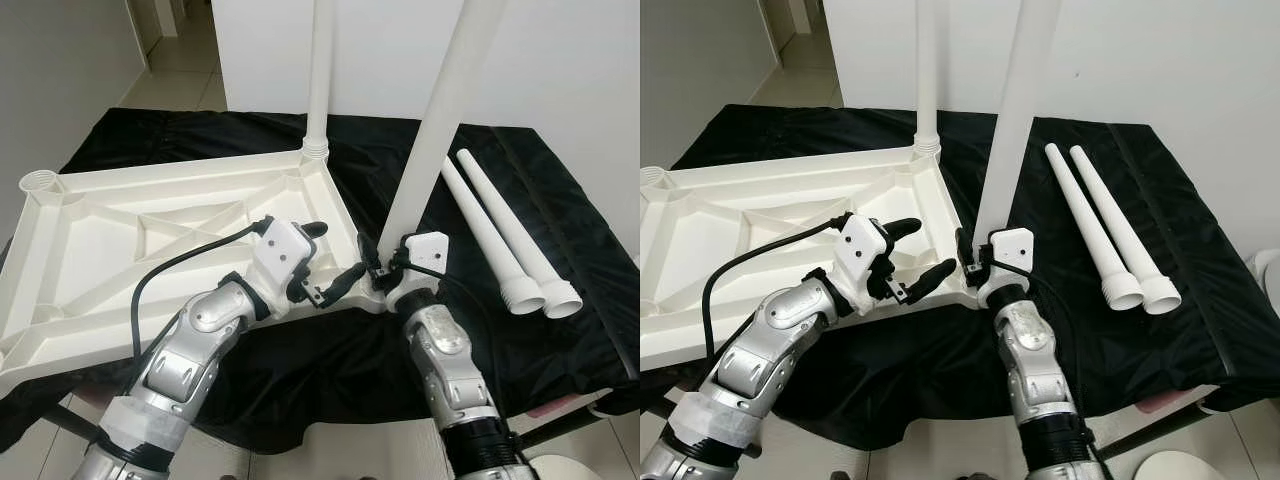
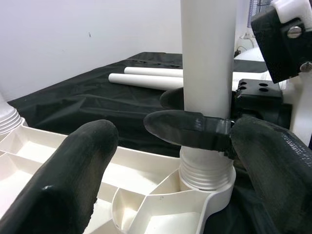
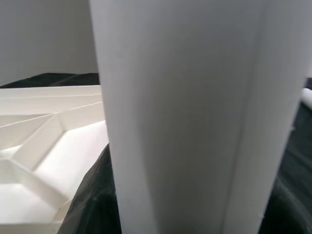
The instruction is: Building children table
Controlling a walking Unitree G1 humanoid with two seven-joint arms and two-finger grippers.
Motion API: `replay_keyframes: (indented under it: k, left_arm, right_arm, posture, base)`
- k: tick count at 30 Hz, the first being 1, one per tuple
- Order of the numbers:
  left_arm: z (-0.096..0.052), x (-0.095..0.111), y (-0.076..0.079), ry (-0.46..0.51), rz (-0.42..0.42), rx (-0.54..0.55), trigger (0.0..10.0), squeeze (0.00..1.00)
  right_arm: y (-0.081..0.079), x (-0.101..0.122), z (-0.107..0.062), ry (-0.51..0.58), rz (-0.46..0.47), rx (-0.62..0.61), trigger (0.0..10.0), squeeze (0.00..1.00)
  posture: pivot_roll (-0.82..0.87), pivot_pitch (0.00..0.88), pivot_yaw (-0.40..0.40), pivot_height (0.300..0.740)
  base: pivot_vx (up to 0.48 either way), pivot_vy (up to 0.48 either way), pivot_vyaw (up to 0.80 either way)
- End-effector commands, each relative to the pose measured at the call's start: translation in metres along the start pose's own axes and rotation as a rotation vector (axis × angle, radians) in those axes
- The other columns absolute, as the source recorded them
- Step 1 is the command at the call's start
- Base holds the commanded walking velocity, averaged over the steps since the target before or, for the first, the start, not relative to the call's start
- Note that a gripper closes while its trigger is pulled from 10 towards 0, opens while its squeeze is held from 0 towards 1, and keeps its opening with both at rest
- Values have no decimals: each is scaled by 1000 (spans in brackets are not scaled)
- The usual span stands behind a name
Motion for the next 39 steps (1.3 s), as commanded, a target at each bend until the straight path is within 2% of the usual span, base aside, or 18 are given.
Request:
replay_keyframes:
  k: [1, 3, 4, 8, 15, 21, 22, 28, 33, 34, 35, 36, 39]
  left_arm:
    - [-1, 3, 6, 17, 14, -52, 10000, 0]
    - [0, 4, 7, 21, 14, -55, 10000, 0]
    - [0, 4, 7, 21, 14, -55, 10000, 0]
    - [0, 4, 8, 23, 14, -59, 10000, 0]
    - [0, 4, 9, 24, 15, -65, 10000, 0]
    - [0, 5, 11, 28, 12, -69, 10000, 0]
    - [0, 5, 11, 27, 11, -70, 10000, 0]
    - [0, 3, 12, 13, 20, -76, 10000, 0]
    - [0, 3, 11, 12, 30, -78, 10000, 0]
    - [0, 3, 12, 12, 31, -80, 10000, 0]
    - [0, 3, 12, 12, 31, -80, 10000, 0]
    - [0, 3, 12, 13, 32, -82, 10000, 0]
    - [0, 3, 13, 10, 37, -86, 10000, 0]
  right_arm:
    - [14, -36, -9, -151, 16, -98, 10000, 0]
    - [25, -42, -9, -156, 21, -268, 10000, 0]
    - [25, -42, -9, -156, 21, -268, 10000, 0]
    - [33, -41, -9, -131, 38, -405, 10000, 0]
    - [27, -32, -3, -76, 41, -417, 10000, 0]
    - [16, -19, 0, -1, 65, -344, 10000, 0]
    - [12, -14, 0, 25, 78, -306, 10000, 1000]
    - [8, 0, 0, 101, 58, -256, 10000, 1000]
    - [4, 4, 0, 102, 47, -121, 10000, 1000]
    - [6, 4, -1, 95, 30, -97, 10000, 933]
    - [6, 4, -1, 95, 30, -97, 10000, 933]
    - [7, 4, -2, 90, 17, -82, 10000, 0]
    - [11, 3, -2, 77, 0, -54, 10000, 0]
  posture:
    - [4, 56, -12, 740]
    - [5, 49, -13, 740]
    - [5, 49, -13, 740]
    - [6, 45, -13, 740]
    - [6, 42, -16, 740]
    - [8, 39, -17, 740]
    - [6, 38, -17, 740]
    - [5, 36, -17, 740]
    - [4, 37, -16, 740]
    - [4, 37, -16, 740]
    - [4, 37, -16, 740]
    - [4, 37, -16, 740]
    - [2, 38, -15, 740]
  base:
    - [0, 0, 0]
    - [0, 0, 0]
    - [0, 0, 0]
    - [0, 0, 0]
    - [0, 0, 0]
    - [0, 0, 0]
    - [0, 0, 0]
    - [0, 0, 0]
    - [0, 0, 0]
    - [0, 0, 0]
    - [0, 0, 0]
    - [0, 0, 0]
    - [0, 0, 0]
Point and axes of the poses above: a point about 5 cm out from each wrist's last joint towards the gripper, its own z axis pointing out of the wrist towards the gripper, its own x axis along the axis of the wrist's last joint, y = z × x, the point moved 5 cm from there along z, pointing out of the wrist towards the gripper, and after that the axes turned 8 degrees about z, right-handed, at the moved point
